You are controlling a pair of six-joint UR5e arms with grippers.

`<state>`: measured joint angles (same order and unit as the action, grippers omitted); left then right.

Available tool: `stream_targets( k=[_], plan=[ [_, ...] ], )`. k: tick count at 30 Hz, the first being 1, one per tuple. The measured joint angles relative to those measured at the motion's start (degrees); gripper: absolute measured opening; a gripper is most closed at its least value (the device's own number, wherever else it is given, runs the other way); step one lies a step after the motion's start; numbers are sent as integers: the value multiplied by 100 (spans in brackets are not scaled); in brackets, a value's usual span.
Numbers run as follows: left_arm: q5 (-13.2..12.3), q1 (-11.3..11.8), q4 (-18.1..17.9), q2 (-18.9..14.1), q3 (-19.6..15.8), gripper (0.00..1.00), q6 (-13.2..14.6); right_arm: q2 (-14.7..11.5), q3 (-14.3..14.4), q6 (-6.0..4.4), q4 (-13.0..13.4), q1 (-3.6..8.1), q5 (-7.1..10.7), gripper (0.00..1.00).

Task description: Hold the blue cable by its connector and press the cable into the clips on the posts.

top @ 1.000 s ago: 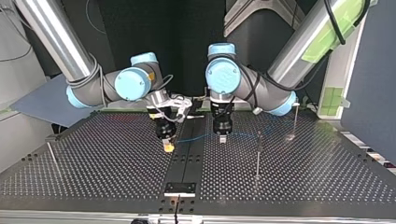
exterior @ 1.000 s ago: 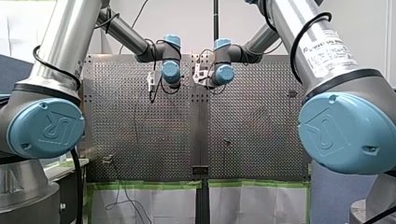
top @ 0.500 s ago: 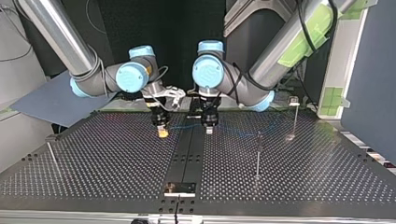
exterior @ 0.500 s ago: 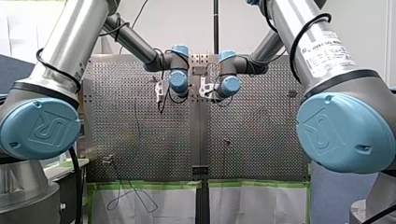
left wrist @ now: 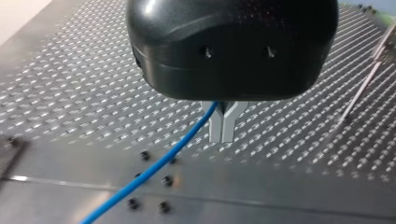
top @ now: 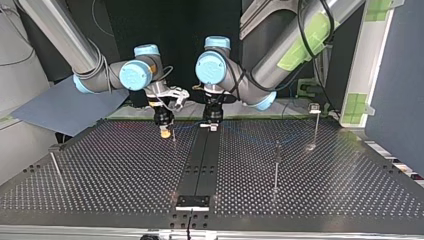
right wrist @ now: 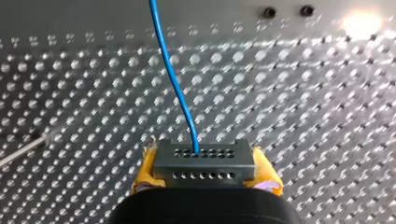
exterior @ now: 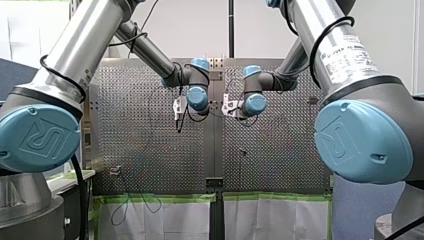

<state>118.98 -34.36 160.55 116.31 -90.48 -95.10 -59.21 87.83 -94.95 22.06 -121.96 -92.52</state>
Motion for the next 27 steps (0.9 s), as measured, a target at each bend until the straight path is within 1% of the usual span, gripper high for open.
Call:
stream_targets(
  k=[3, 7, 13, 16, 19, 22, 23, 27],
  plan=[
    [103, -110, -104, 101, -5, 0, -29, -15, 158, 1, 159, 41, -3, 0],
    [251, -303, -283, 186, -9, 0, -168, -51, 355, -9, 354, 88, -3, 0],
    [325, -607, -483, 453, -11, 0, -277, -233, 729, -43, 727, 160, -2, 0],
    [336, -708, -584, 619, -12, 0, -332, -283, 912, -52, 880, 200, -3, 0],
    [376, -775, -657, 732, -12, 0, -403, -296, 1085, -125, 1040, 248, 7, 0],
    [485, -822, -741, 769, -11, 0, -436, -293, 1262, -260, 1213, 299, 45, 0],
    [514, -834, -766, 773, -11, 0, -440, -293, 1337, -320, 1288, 320, 59, 0],
    [623, -878, -866, 779, -11, 0, -446, -287, 1575, -431, 1526, 376, 64, 0]
  ],
)
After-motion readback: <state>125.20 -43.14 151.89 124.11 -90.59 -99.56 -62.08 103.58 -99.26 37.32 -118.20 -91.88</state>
